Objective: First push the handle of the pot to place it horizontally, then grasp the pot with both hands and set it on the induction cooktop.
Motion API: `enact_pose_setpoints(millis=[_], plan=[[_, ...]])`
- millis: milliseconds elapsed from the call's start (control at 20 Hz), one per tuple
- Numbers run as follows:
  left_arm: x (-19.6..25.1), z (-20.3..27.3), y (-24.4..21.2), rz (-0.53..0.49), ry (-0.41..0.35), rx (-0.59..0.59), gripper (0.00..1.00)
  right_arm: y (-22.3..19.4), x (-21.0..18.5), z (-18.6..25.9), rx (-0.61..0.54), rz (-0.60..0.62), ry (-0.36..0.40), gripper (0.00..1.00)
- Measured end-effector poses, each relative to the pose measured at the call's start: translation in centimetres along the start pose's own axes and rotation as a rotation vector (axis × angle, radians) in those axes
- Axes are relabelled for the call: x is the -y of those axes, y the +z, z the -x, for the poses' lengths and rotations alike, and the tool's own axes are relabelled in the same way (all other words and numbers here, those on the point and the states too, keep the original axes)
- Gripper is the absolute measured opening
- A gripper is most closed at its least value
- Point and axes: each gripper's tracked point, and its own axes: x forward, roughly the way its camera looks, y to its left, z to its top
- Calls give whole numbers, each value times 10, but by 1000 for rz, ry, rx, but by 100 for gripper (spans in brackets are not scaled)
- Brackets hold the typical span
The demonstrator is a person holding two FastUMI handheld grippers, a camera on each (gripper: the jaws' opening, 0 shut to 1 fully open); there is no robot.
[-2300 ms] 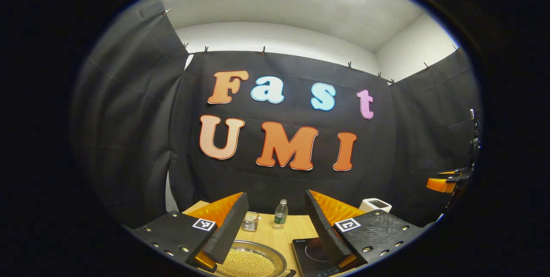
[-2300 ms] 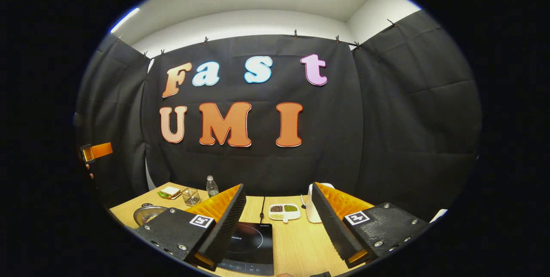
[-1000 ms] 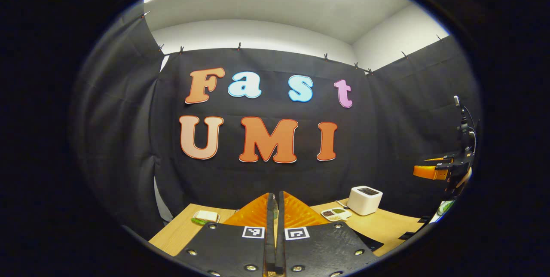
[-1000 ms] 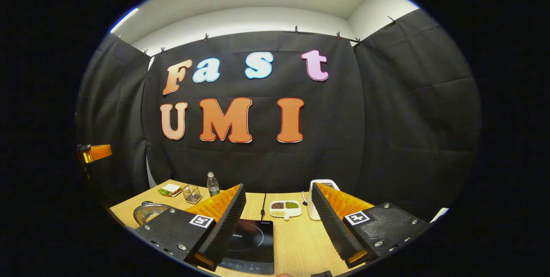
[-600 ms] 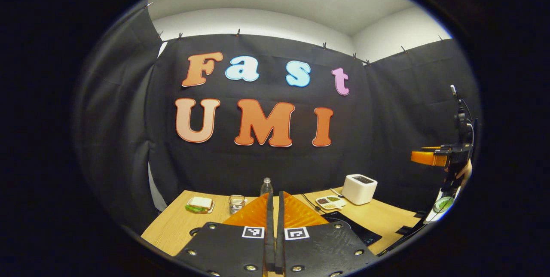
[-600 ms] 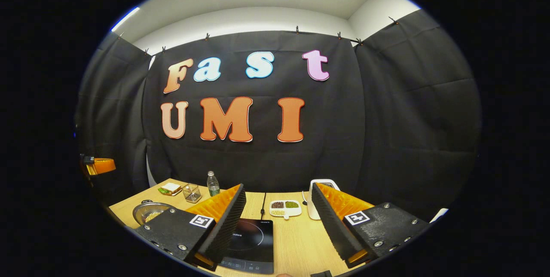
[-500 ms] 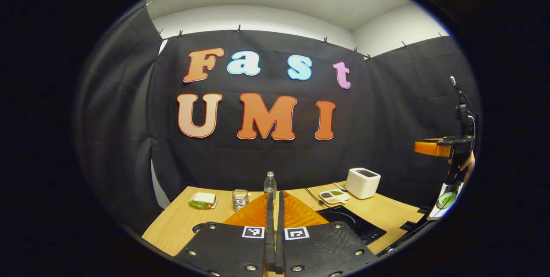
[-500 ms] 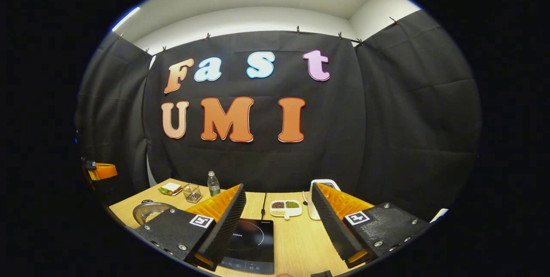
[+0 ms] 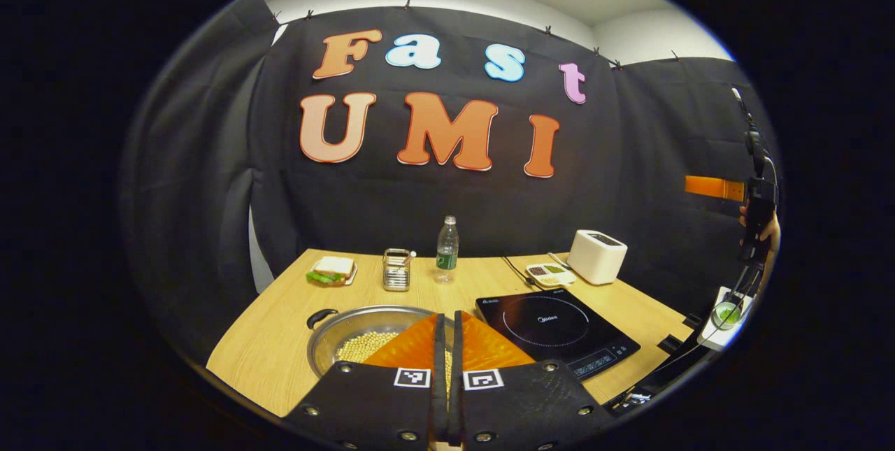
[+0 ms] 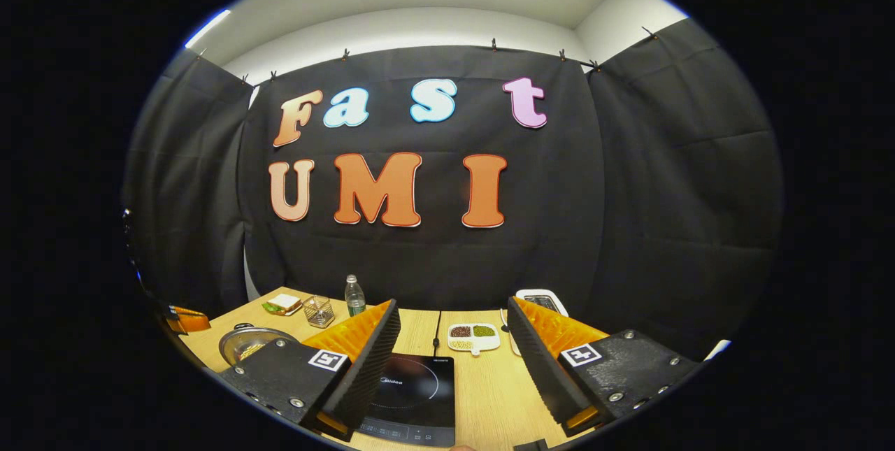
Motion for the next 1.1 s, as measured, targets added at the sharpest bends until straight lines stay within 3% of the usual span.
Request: enact_pose_setpoints(millis=[50, 100, 200, 250, 300, 750, 1100], plan=[[1, 0, -10, 3, -5, -21, 2, 0, -1, 0, -1, 0, 2, 95], [4, 1, -19, 5, -14, -43, 2, -1, -3, -1, -2, 2, 5, 100], [13, 2, -39, 4, -40, -87, 2, -4, -5, -1, -7, 6, 7, 95], [17, 2, -50, 1, -53, -111, 2, -5, -6, -1, -10, 8, 8, 100], [21, 1, -64, -1, -67, -145, 2, -6, -6, -1, -13, 8, 10, 95], [54, -5, -165, 15, -142, -389, 2, -14, -2, -3, -31, 13, 2, 95], [52, -26, -205, -1, -140, -488, 2, -22, 9, -2, -51, 28, -18, 95]])
